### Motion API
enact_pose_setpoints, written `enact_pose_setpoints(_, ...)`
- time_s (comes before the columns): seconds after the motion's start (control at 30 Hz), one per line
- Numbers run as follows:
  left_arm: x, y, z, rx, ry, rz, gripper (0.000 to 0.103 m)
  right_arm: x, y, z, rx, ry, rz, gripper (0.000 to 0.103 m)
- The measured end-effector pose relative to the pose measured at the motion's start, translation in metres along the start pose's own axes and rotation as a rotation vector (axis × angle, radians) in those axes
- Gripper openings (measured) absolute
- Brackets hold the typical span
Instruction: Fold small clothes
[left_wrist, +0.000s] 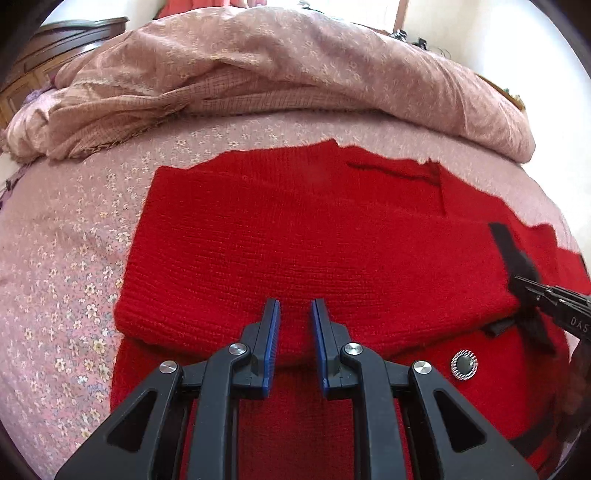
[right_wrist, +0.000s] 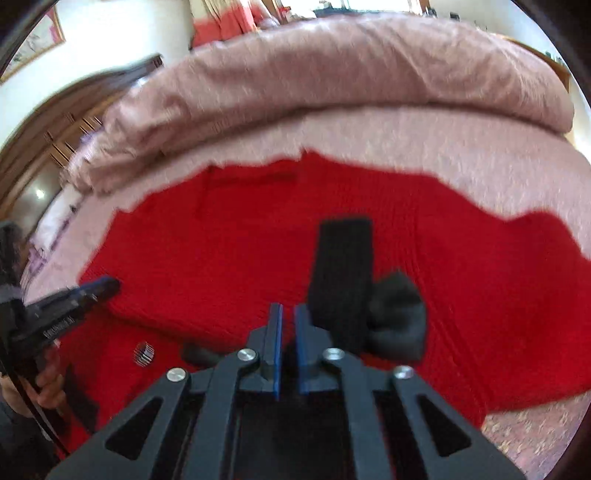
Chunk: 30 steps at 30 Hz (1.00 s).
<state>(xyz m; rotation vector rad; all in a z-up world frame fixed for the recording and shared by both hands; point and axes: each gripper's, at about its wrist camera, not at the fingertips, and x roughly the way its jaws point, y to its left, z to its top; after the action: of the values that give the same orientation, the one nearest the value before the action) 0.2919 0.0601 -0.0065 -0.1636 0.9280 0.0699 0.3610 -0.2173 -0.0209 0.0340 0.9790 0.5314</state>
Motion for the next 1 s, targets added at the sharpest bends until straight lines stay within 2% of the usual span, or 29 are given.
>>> enact_pose_setpoints(0.1, -0.005, -0.004, 0.002, 0.013, -0.002, 0.016, 0.012, -0.003, -0.001, -0.002, 0.007, -0.010, 0.004, 0.000)
enact_pose_setpoints(0.2, -0.005, -0.007, 0.001, 0.015, 0.000, 0.004, 0.012, -0.018, 0.007, -0.003, -0.011, -0.096, 0.018, 0.010)
enact_pose_setpoints(0.23, -0.004, -0.007, 0.000, 0.020, 0.001, 0.008, 0.012, -0.016, 0.010, -0.002, -0.029, -0.083, 0.010, 0.013)
enact_pose_setpoints(0.3, -0.004, -0.007, -0.001, 0.024, -0.002, 0.012, 0.012, -0.011, 0.010, -0.004, -0.040, -0.050, -0.004, 0.013)
enact_pose_setpoints(0.4, -0.006, -0.009, -0.001, 0.021, 0.000, 0.015, 0.012, -0.024, -0.005, -0.008, 0.005, -0.076, 0.041, 0.015)
enact_pose_setpoints(0.43, -0.006, -0.009, -0.001, 0.020, 0.000, 0.013, 0.012, -0.029, -0.012, -0.008, 0.020, -0.081, 0.049, 0.022)
enact_pose_setpoints(0.53, -0.009, -0.008, -0.001, 0.014, -0.011, 0.006, 0.018, -0.053, -0.048, -0.013, 0.121, -0.121, 0.055, 0.056)
enact_pose_setpoints(0.6, -0.011, -0.008, -0.001, 0.014, -0.027, 0.013, 0.023, -0.067, -0.072, -0.020, 0.185, -0.144, 0.066, 0.058)
enact_pose_setpoints(0.83, -0.004, 0.001, 0.004, -0.026, -0.026, 0.056, 0.025, -0.127, -0.181, -0.066, 0.463, -0.240, 0.046, 0.058)
enact_pose_setpoints(1.0, 0.000, 0.001, 0.005, -0.031, -0.040, 0.090, 0.026, -0.186, -0.270, -0.104, 0.645, -0.346, -0.078, 0.059)
